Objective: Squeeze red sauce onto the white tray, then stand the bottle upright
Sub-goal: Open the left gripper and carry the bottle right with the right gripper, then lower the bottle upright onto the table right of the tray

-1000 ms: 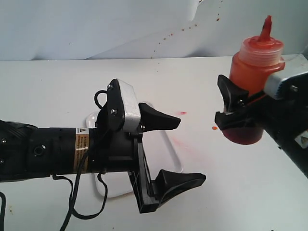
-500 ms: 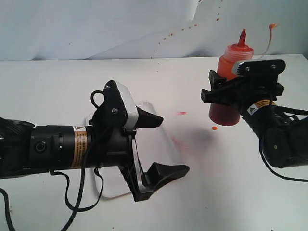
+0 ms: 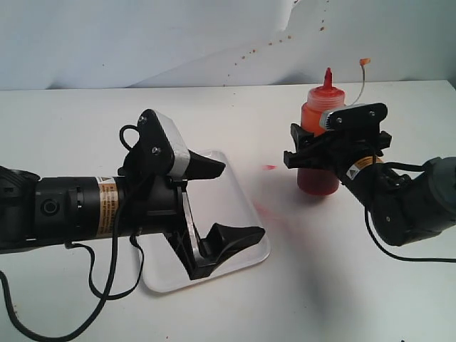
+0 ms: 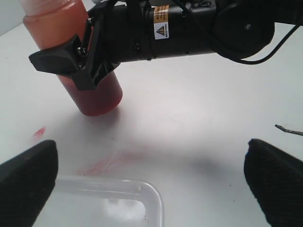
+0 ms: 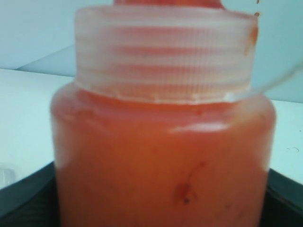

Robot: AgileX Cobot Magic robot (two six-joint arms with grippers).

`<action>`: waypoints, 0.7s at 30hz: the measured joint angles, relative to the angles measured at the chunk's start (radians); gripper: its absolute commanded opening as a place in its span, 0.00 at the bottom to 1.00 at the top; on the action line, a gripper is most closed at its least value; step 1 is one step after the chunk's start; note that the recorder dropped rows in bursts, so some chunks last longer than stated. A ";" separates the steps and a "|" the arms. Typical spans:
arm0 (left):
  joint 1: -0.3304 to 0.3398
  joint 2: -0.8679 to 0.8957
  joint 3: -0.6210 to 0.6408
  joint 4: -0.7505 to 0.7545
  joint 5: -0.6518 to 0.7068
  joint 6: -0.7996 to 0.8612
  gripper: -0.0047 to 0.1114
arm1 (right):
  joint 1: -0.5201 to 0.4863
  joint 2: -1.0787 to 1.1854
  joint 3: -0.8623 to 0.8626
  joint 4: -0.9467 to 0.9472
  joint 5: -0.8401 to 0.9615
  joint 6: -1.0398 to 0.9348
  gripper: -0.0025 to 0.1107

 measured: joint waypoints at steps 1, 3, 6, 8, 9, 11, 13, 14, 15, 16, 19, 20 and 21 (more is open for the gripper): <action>0.000 0.000 0.000 0.000 0.000 0.000 0.94 | 0.000 0.000 0.000 0.000 0.000 0.000 0.02; 0.000 0.000 0.000 0.000 0.000 0.000 0.94 | 0.000 0.000 0.000 -0.002 0.000 0.000 0.02; 0.000 0.000 0.000 0.000 0.000 0.000 0.94 | 0.000 0.002 0.000 -0.002 0.000 0.000 0.02; 0.000 0.000 0.000 0.000 0.000 0.000 0.94 | 0.000 0.004 0.000 -0.002 0.000 0.000 0.02; 0.000 0.000 0.000 0.000 0.000 0.000 0.94 | 0.000 0.008 0.000 -0.002 0.000 0.000 0.02; 0.000 0.000 0.000 0.000 0.000 0.000 0.94 | 0.000 0.012 0.000 -0.002 0.004 -0.005 0.02; 0.000 0.000 0.000 0.000 0.000 0.000 0.94 | 0.000 0.016 0.000 -0.002 0.010 -0.019 0.02; 0.000 0.000 0.000 0.000 0.000 0.000 0.94 | 0.000 0.016 0.000 -0.002 0.010 -0.022 0.02; 0.000 0.000 0.000 0.000 0.000 0.000 0.94 | 0.000 0.016 0.000 -0.002 0.010 -0.027 0.02; 0.000 0.000 0.000 0.000 0.000 0.000 0.94 | 0.000 0.016 -0.002 -0.002 0.011 -0.029 0.02; 0.000 0.000 0.000 0.000 0.000 0.000 0.94 | 0.000 0.016 -0.004 -0.002 0.014 -0.031 0.02; 0.000 0.000 0.000 0.000 0.000 0.000 0.94 | 0.000 0.016 -0.004 -0.002 0.015 -0.033 0.02; 0.000 0.000 0.000 0.000 0.000 0.000 0.94 | 0.000 0.016 -0.004 -0.002 0.017 -0.033 0.02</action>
